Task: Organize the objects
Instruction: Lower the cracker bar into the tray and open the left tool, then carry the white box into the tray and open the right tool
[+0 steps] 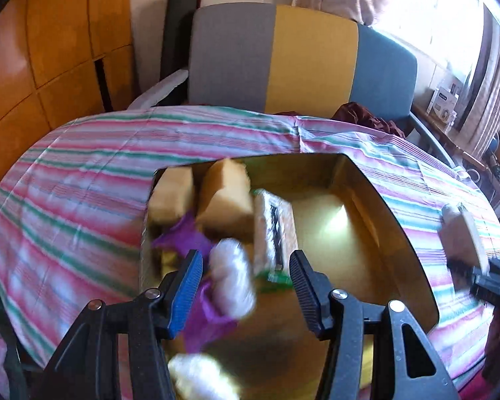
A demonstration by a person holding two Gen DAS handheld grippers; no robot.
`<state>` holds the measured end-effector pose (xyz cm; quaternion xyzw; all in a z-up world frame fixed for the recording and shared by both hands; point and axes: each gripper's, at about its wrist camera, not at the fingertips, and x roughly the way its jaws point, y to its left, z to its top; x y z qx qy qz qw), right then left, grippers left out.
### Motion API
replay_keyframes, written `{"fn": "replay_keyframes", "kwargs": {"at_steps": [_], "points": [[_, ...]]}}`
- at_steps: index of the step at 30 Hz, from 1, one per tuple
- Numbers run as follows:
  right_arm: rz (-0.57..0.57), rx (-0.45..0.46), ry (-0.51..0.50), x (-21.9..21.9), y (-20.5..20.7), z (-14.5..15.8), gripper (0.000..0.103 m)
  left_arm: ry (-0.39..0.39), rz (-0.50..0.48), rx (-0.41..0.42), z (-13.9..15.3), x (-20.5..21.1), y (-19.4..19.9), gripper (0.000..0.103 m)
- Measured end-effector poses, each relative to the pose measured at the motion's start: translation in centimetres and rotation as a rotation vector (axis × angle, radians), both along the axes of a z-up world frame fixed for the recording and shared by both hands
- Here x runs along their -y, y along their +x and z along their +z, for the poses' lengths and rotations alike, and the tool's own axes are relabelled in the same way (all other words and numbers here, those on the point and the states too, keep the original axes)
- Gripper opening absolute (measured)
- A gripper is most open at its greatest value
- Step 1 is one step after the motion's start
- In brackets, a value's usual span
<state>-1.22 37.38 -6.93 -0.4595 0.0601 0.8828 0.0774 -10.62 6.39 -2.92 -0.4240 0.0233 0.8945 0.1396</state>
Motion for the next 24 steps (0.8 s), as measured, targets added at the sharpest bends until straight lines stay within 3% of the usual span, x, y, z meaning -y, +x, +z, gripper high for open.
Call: {"fn": "replay_keyframes", "kwargs": {"at_steps": [5,10,14,20,24], "points": [[0.092,-0.076,-0.034,4.4,-2.2,3.9,0.05,0.023,0.039,-0.007,-0.1,2.6,2.1,0.055],[0.201,-0.063,-0.063,9.9,-6.8,5.3,0.05,0.05,0.069,-0.01,-0.4,4.7,3.2,0.055],[0.23,0.008,-0.063,12.9,-11.3,3.9,0.05,0.066,0.097,-0.011,-0.7,6.5,3.8,0.055],[0.197,0.157,-0.013,15.5,-17.7,-0.8,0.05,0.078,0.126,0.003,-1.6,7.9,3.8,0.055],[0.179,0.165,-0.033,16.4,-19.7,-2.5,0.053,0.083,0.134,0.017,-2.1,8.3,3.8,0.055]]}}
